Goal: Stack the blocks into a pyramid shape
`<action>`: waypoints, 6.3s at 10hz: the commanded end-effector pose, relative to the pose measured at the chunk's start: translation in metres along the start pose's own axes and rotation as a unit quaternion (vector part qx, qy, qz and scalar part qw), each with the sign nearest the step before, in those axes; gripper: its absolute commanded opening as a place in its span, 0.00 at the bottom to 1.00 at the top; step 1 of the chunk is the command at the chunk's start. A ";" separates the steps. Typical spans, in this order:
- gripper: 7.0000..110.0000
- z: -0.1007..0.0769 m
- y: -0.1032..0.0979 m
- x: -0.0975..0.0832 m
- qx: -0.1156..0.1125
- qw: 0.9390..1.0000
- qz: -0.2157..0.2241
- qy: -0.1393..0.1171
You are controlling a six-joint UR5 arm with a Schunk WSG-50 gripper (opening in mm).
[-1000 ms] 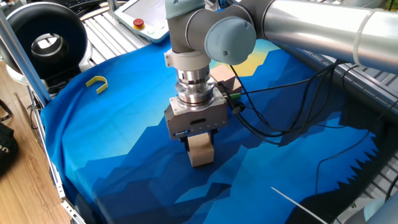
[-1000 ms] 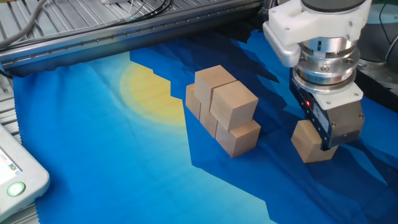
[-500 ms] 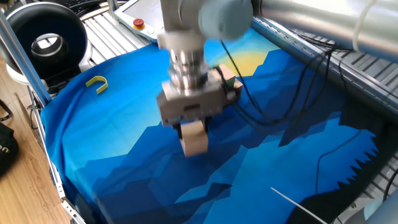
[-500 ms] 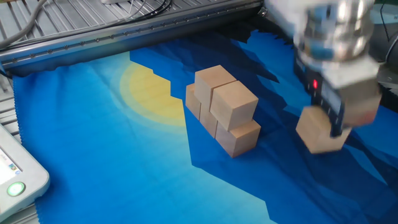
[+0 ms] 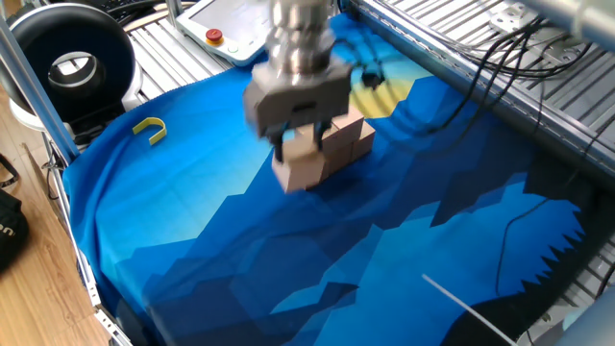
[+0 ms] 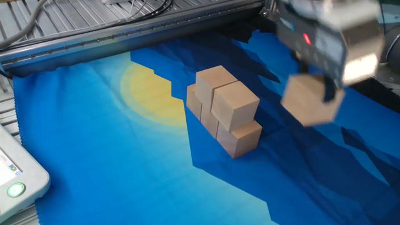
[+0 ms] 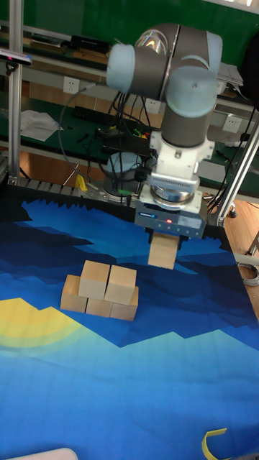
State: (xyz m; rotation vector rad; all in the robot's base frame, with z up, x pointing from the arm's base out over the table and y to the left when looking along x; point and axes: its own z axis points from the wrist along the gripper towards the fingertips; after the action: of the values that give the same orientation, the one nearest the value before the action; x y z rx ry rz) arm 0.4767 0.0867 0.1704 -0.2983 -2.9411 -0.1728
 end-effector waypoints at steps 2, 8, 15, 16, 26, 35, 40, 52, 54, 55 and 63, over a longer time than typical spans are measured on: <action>0.00 -0.015 -0.019 -0.004 0.025 1.000 -0.007 0.006; 0.00 -0.014 -0.036 0.001 0.056 0.998 -0.009 0.028; 0.00 -0.014 -0.049 -0.030 0.093 0.995 -0.046 -0.014; 0.00 -0.014 -0.051 -0.030 0.095 0.994 -0.045 -0.012; 0.00 -0.012 -0.046 -0.017 0.078 0.996 -0.028 0.015; 0.00 -0.012 -0.047 -0.019 0.080 0.997 0.004 0.008; 0.00 -0.013 -0.044 -0.019 0.061 0.997 -0.035 0.027; 0.00 -0.016 -0.048 -0.051 0.055 0.998 -0.020 0.003; 0.00 -0.017 -0.054 -0.051 0.066 0.998 -0.019 0.004; 0.00 -0.017 -0.052 -0.049 0.062 0.998 -0.021 0.008; 0.00 -0.017 -0.055 -0.060 0.074 0.997 -0.010 -0.005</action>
State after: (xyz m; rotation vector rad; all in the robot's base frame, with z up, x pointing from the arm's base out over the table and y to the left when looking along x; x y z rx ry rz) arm 0.5219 0.0194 0.1701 -0.2418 -2.9484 0.0384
